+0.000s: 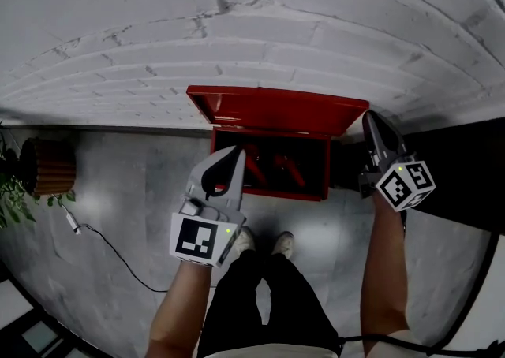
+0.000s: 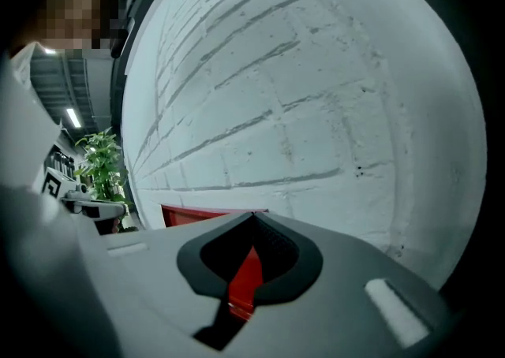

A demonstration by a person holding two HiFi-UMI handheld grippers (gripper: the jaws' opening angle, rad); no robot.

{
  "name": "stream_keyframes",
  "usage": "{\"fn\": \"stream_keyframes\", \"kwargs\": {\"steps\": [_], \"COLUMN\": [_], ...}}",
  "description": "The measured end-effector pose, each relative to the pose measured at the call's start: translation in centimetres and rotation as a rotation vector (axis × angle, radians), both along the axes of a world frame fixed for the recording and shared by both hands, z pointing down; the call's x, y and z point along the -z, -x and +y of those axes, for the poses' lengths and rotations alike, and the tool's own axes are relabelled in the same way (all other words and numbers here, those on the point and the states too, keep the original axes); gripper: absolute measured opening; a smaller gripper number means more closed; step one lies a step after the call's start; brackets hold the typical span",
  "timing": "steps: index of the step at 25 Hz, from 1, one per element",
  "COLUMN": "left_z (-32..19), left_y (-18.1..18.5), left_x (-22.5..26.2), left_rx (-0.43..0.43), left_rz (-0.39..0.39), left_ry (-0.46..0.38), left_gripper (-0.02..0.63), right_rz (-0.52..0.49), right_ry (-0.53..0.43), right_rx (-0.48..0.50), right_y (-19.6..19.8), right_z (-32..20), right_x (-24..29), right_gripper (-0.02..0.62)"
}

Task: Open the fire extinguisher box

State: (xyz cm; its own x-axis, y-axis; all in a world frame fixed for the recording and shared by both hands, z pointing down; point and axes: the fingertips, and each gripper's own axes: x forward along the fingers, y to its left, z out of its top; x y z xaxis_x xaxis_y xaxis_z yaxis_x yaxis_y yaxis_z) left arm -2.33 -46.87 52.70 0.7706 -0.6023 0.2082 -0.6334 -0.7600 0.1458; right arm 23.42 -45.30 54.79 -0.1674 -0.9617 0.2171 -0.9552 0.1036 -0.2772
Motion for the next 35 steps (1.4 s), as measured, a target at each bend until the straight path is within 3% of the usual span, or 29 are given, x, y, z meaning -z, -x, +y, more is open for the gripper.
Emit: {"fn": "stream_keyframes", "kwargs": {"steps": [4,12,17,23,30,35], "left_z": [0.2,3.2,5.7,8.0,10.7,10.0], "left_y": [0.1,2.6,2.3,3.3,5.6,5.9], "left_x": [0.5,5.6,9.6,12.3,16.1,18.0], "left_rx": [-0.009,-0.003,-0.036,-0.055,-0.040,-0.007], "left_rz": [-0.003,-0.048,-0.017,-0.033,-0.061,-0.057], "left_ry": [0.001,0.066,0.022,0.002,-0.026,-0.059], "left_gripper": [0.006,0.006,0.006,0.006,0.006,0.006], "right_rz": [0.014,0.009,0.009,0.036,0.081,0.132], "right_ry": [-0.011,-0.061,-0.071,-0.062,-0.074,-0.089], "right_rx": [0.009,0.031,0.017,-0.008,-0.008,0.009], "right_y": [0.7,6.8,8.8,9.8,10.7,11.0], "right_z": [1.8,8.1,10.6,13.1,16.6,15.9], "right_x": [0.5,6.8,10.0,13.5,18.7,21.3], "right_gripper": [0.008,0.006,0.006,0.006,0.006,0.006]}}
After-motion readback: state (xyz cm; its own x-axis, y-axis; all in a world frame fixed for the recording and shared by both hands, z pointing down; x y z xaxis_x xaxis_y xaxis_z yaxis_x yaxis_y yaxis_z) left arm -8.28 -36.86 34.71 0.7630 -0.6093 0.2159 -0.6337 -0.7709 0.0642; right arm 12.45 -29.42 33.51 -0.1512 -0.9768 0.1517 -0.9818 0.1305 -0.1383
